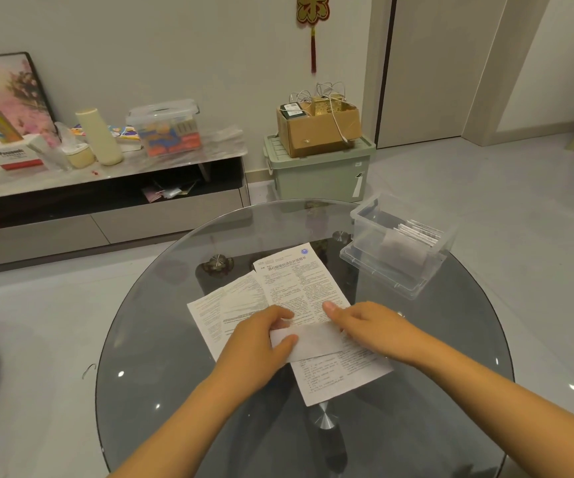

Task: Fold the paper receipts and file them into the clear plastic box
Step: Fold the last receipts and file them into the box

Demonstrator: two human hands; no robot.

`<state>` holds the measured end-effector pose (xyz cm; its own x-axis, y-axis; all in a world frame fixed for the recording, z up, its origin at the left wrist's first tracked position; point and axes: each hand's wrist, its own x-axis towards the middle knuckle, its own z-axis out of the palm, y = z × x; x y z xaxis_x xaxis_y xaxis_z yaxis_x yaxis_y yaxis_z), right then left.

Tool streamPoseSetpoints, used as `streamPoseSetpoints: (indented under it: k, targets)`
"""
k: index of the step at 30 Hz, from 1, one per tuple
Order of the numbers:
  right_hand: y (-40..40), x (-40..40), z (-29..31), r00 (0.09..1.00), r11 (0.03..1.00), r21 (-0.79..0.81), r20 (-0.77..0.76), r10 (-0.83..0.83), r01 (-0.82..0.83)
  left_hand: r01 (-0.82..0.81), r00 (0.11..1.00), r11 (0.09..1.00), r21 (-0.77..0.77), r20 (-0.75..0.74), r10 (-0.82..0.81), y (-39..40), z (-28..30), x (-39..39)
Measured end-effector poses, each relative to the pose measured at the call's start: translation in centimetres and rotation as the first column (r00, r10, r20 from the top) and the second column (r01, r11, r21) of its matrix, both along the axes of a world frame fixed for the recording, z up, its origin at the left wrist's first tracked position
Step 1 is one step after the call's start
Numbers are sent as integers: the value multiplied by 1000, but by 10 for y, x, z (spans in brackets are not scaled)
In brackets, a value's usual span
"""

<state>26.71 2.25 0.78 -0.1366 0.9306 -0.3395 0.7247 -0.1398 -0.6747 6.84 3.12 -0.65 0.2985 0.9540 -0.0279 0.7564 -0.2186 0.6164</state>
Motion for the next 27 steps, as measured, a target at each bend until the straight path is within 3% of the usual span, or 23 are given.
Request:
streamPoseSetpoints:
  k: [3,7,10,13,16,20,25,27]
  targets:
    - [-1,-2,-8,982,988,144,185,23,-50,28,997,998,48,-80,-24,0,-7,0]
    - [-1,-6,-12,983,978,208,184,-23,-16,57,981,980,189,-192,-20,-4,-5,5]
    - [2,-7,-16,978,986,158,192,-77,47,101,977,980,173,-201,-66,-9,-1,10]
    - [3,-6,-12,984,987,58,86,-154,149,143,969,984,107,-219,-117,-13,0,13]
    - [0,-6,-3,962,972,-82,-144,-231,221,137,966,987,87,-233,-114,-14,1,15]
    - [-4,-4,4,907,954,-216,-322,-270,207,22,1000,997,68,-14,-21,-11,0,16]
    - [1,-1,4,949,967,65,-222,-225,245,-129,966,992,5,228,124,-7,2,16]
    - [1,-2,7,958,982,46,-235,-166,181,-180,938,983,-37,294,183,-6,4,16]
